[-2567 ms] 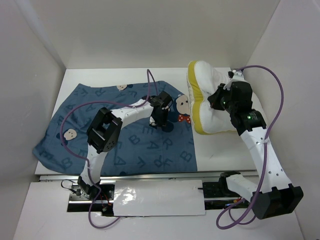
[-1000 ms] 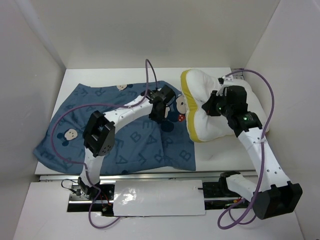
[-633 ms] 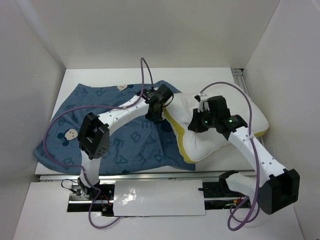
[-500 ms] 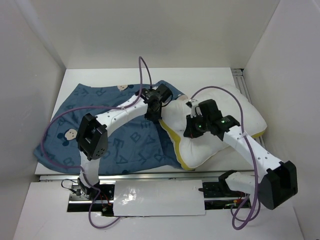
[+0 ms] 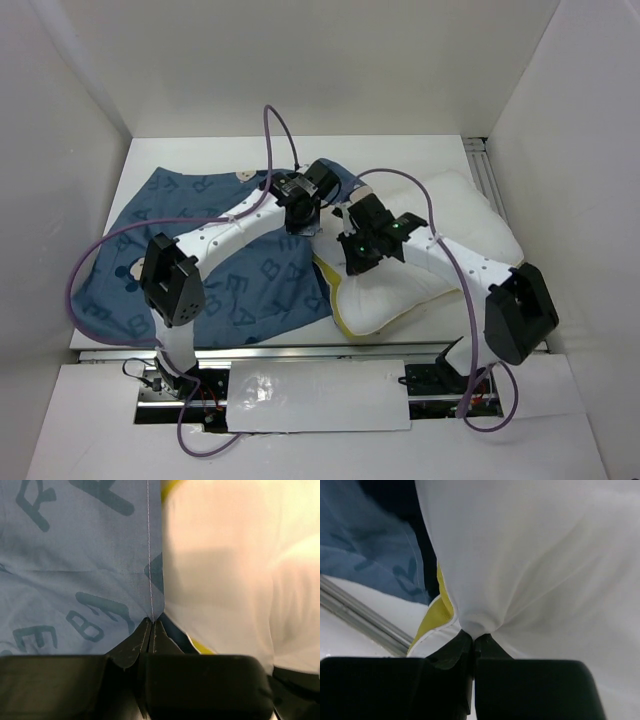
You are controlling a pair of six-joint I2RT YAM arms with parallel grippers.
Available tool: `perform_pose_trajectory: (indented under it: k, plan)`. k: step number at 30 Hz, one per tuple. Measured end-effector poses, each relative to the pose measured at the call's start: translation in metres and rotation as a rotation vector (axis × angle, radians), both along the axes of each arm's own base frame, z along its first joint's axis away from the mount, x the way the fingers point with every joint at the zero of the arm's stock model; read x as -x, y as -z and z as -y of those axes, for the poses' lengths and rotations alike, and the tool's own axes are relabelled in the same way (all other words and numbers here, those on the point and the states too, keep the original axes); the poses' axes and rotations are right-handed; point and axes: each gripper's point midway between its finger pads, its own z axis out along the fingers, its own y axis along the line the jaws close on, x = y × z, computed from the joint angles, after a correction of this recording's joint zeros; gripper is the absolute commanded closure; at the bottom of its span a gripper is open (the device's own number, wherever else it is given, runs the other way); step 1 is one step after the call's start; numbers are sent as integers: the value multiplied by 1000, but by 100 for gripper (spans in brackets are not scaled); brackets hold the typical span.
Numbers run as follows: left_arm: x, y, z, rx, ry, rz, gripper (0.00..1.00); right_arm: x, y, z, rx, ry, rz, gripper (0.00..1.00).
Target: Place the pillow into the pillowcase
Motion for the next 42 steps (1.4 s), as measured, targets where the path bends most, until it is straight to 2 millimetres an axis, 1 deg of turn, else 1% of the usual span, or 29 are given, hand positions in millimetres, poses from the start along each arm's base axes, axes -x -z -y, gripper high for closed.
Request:
perform_pose_trajectory:
  k: [3,6,7,8,11,13,18,21,24,27,28,30,33,34,35,37,40,42]
  plan:
    - [0,-3,0,0,16,9,100,-21,-7,-11,7,-2,40,100]
    - [0,-6,4,9,32,17,100,-45,-21,-23,8,-10,93,100]
    - [1,-6,1,2,29,21,100,-55,-27,-26,10,-4,109,100]
    - [2,-8,3,18,44,17,100,-65,-31,-30,11,-8,127,100]
    - [-7,-17,-5,34,16,50,100,-89,-37,-42,7,-6,160,100]
    - [-8,-19,-7,35,3,56,100,-100,-37,-45,-4,-1,174,100]
    - [-9,-17,-4,45,7,68,100,-121,-35,-44,-37,33,195,100]
    - [4,-9,3,35,64,46,100,-144,-42,-44,-117,73,228,100]
    - [17,-1,7,22,112,17,100,-168,-55,-34,-198,119,261,100]
    - [22,4,3,25,119,-2,100,-184,-61,-22,-240,152,282,100]
    - [23,5,0,25,115,-7,100,-187,-62,-19,-248,160,283,100]
    - [22,4,-3,34,110,-10,100,-190,-58,-21,-258,164,278,100]
    - [18,-2,-5,62,100,-3,100,-186,-45,-40,-264,153,252,100]
    - [17,-4,-5,71,97,-3,100,-182,-41,-49,-262,146,244,100]
    - [13,-7,-7,86,85,-2,100,-175,-33,-61,-257,146,236,100]
    - [7,-11,-8,115,70,-3,100,-160,-20,-77,-240,154,224,100]
    - [-4,-18,-15,158,27,6,100,-141,0,-89,-199,225,209,100]
    - [-12,-22,-21,176,-6,15,100,-138,2,-91,-181,298,231,100]
